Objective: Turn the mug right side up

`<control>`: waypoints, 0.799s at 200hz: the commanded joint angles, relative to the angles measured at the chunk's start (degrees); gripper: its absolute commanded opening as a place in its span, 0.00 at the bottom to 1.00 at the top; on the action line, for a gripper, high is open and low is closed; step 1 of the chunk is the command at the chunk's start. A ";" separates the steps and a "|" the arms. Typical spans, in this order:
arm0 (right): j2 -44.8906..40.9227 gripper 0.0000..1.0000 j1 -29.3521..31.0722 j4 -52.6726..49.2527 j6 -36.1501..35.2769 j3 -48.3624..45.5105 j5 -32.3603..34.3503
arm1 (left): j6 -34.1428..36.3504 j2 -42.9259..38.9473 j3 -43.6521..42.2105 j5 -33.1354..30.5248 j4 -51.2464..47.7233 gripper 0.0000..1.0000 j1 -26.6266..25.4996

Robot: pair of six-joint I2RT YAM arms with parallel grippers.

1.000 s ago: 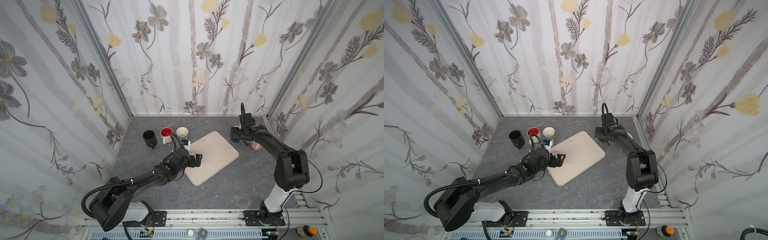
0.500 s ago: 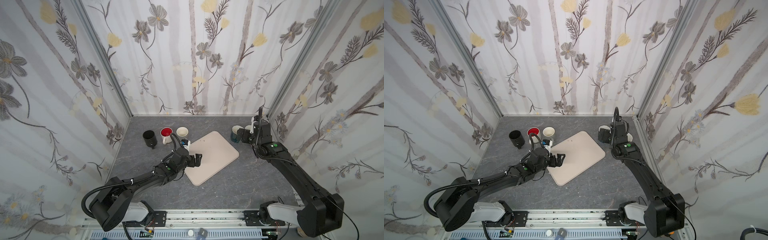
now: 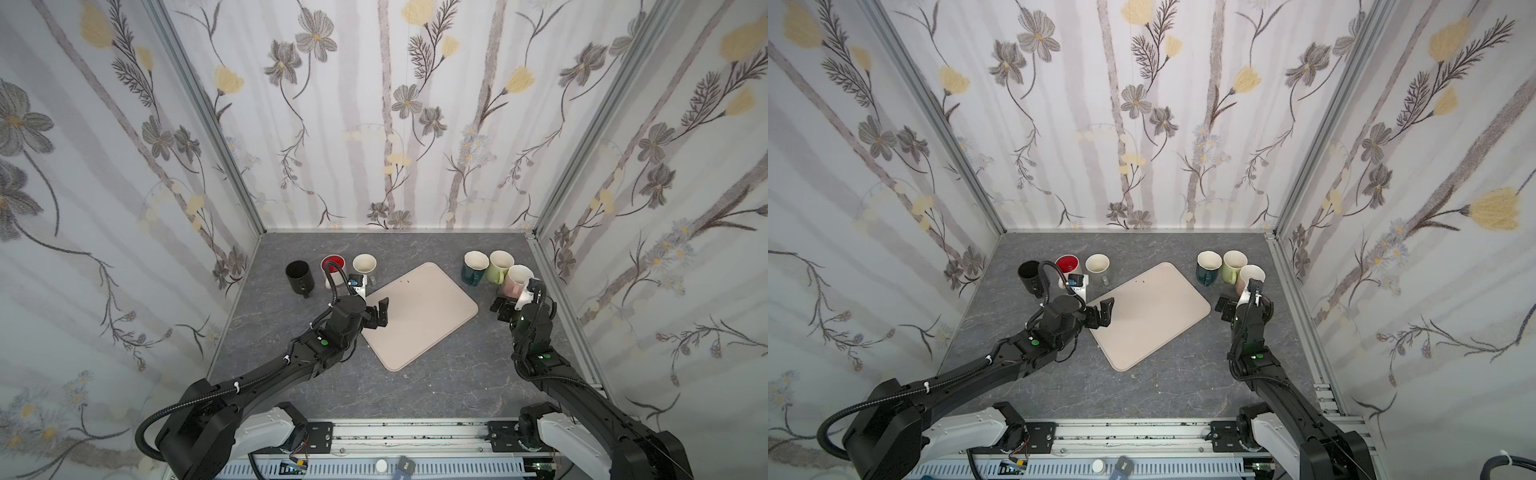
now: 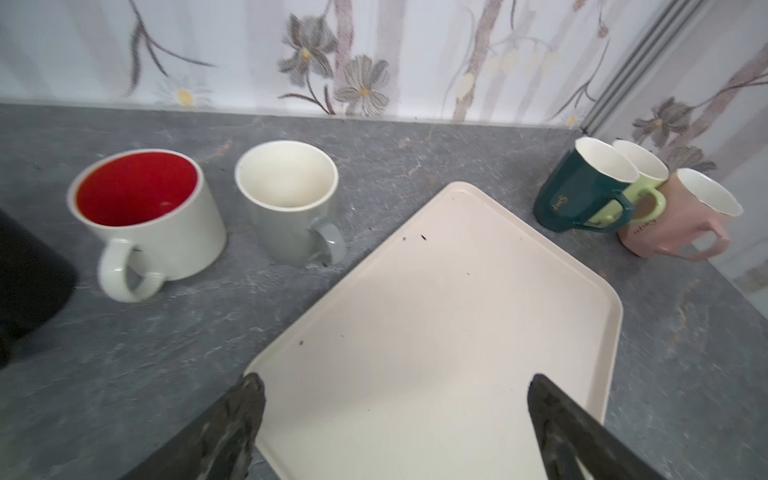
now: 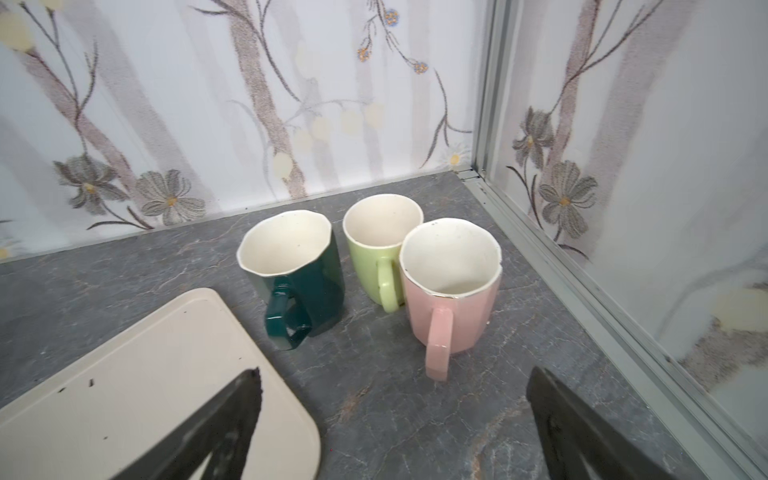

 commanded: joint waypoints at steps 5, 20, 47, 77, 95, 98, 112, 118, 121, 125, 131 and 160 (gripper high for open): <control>-0.75 1.00 -2.36 17.38 -3.12 -4.52 6.43 | 7.34 -6.30 -5.76 -12.96 7.12 1.00 1.70; 1.33 1.00 -5.66 24.44 -2.36 -7.76 6.39 | 8.44 -9.78 -7.96 -12.94 8.76 1.00 4.55; 8.97 1.00 -10.22 29.12 4.77 -7.82 3.19 | 11.32 -9.16 -9.58 -12.57 12.93 1.00 9.22; 14.56 1.00 -10.83 24.91 2.42 -1.50 1.74 | 13.03 -3.21 -9.28 -10.88 16.00 1.00 13.76; 16.28 1.00 -10.91 25.68 0.89 -0.24 2.05 | 12.30 -0.69 -9.93 -10.39 18.30 1.00 16.82; 16.39 1.00 -10.96 26.13 0.78 -0.37 2.24 | 11.94 -0.36 -10.03 -10.41 18.79 1.00 17.39; 18.42 1.00 -11.27 35.42 -0.24 -3.35 1.99 | 9.95 0.61 -10.14 -10.53 19.16 1.00 19.95; 18.26 1.00 -11.13 34.95 -0.56 -3.35 1.60 | 9.76 0.53 -10.08 -9.81 18.94 1.00 20.95; 17.89 1.00 -11.02 33.19 -0.38 -2.81 1.40 | 9.92 0.55 -10.28 -9.70 19.35 1.00 21.34; 17.60 1.00 -11.06 31.03 -0.02 -2.08 1.17 | 10.00 0.59 -10.51 -9.87 20.00 1.00 21.73; 18.05 1.00 -11.04 31.06 -0.10 -1.70 1.40 | 9.95 0.55 -10.75 -10.18 20.55 1.00 22.47; 18.30 1.00 -10.85 31.46 -0.74 -1.66 0.87 | 10.69 1.45 -10.61 -8.66 21.25 1.00 25.20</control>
